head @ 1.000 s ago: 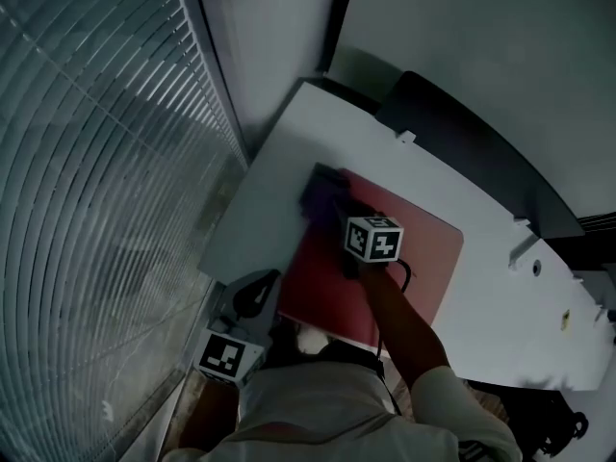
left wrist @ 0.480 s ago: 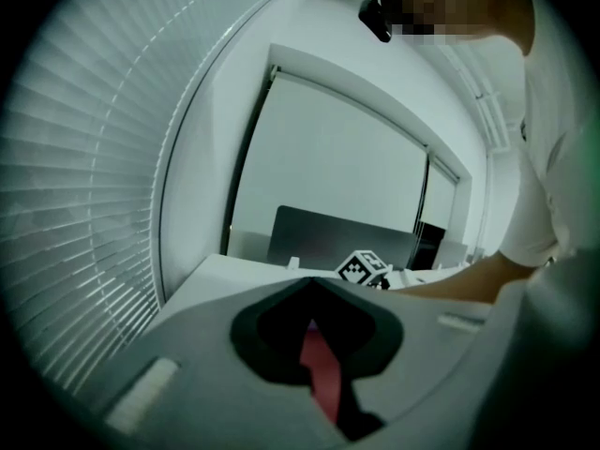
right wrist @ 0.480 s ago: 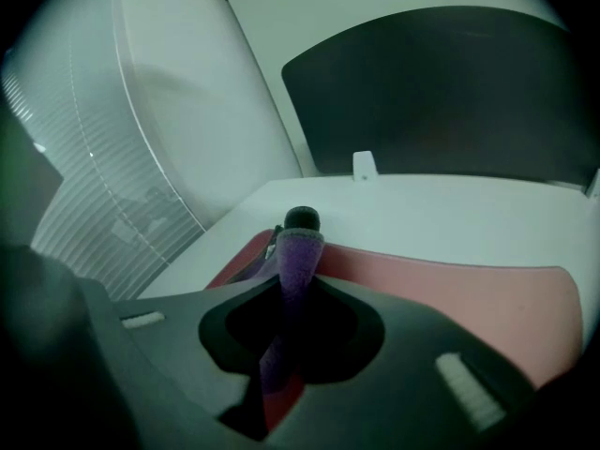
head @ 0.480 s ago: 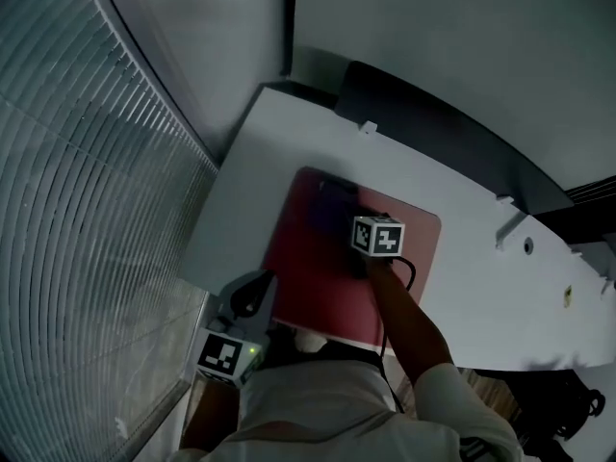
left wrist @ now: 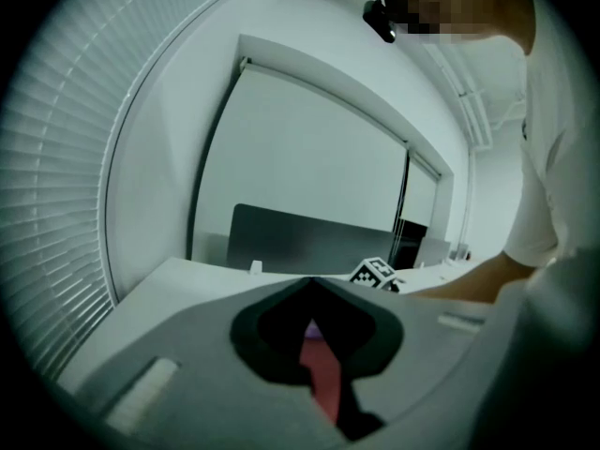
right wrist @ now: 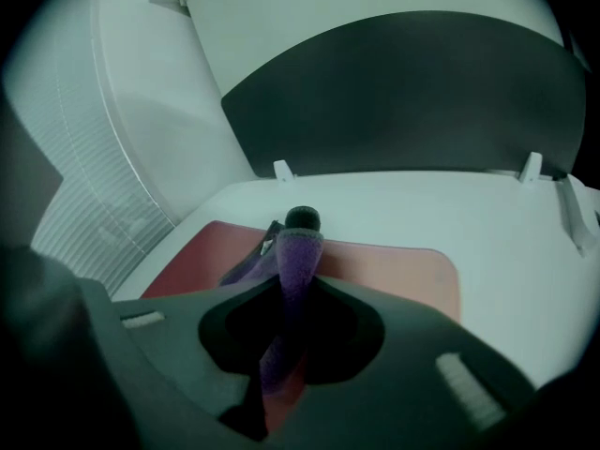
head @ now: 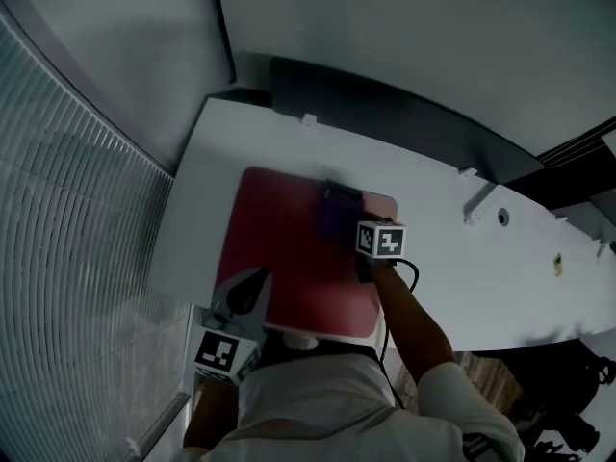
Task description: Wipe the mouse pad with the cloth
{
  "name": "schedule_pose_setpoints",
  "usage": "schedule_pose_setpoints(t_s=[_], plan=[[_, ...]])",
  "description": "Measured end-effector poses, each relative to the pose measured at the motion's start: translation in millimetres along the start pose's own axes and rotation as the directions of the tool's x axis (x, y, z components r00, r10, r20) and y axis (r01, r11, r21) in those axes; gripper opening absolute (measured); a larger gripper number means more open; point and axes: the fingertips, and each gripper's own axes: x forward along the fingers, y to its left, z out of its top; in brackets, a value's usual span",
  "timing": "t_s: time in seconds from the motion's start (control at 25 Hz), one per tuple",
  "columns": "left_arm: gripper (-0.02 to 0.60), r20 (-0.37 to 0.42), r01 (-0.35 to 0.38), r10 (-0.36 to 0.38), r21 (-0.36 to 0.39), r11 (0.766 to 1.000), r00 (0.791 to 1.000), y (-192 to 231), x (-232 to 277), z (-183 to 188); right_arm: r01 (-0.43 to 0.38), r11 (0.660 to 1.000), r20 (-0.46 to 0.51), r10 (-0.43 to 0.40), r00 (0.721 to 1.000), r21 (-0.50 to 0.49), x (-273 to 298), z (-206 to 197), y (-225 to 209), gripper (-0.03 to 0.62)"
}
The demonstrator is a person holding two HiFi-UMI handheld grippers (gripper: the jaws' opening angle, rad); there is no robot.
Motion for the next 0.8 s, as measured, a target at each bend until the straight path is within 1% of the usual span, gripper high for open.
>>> schedule_pose_setpoints(t_s=[0.32, 0.44, 0.64, 0.8], plan=[[0.003, 0.011, 0.049, -0.05, 0.023, 0.999, 0.999, -51.3, 32.0, 7.1, 0.123, 0.991, -0.007, -0.123, 0.992, 0.058, -67.4, -27.9, -106.1, 0.052], [0.003, 0.01, 0.061, -0.061, 0.027, 0.998, 0.998, -64.0, 39.9, 7.0, 0.165, 0.983, -0.002, -0.165, 0.986, 0.08, -89.9, -37.3, -135.7, 0.052], [0.003, 0.014, 0.071, -0.072, 0.036, 0.997, 0.997, -84.2, 46.8, 7.0, 0.194, 0.977, 0.026, -0.197, 0.98, 0.093, -126.3, -47.0, -163.1, 0.052], [0.003, 0.024, 0.063, -0.064, 0.042, 0.997, 0.998, -89.0, 39.9, 14.1, 0.157, 0.977, 0.136, -0.177, 0.975, 0.146, -167.8, -35.2, -150.3, 0.052]])
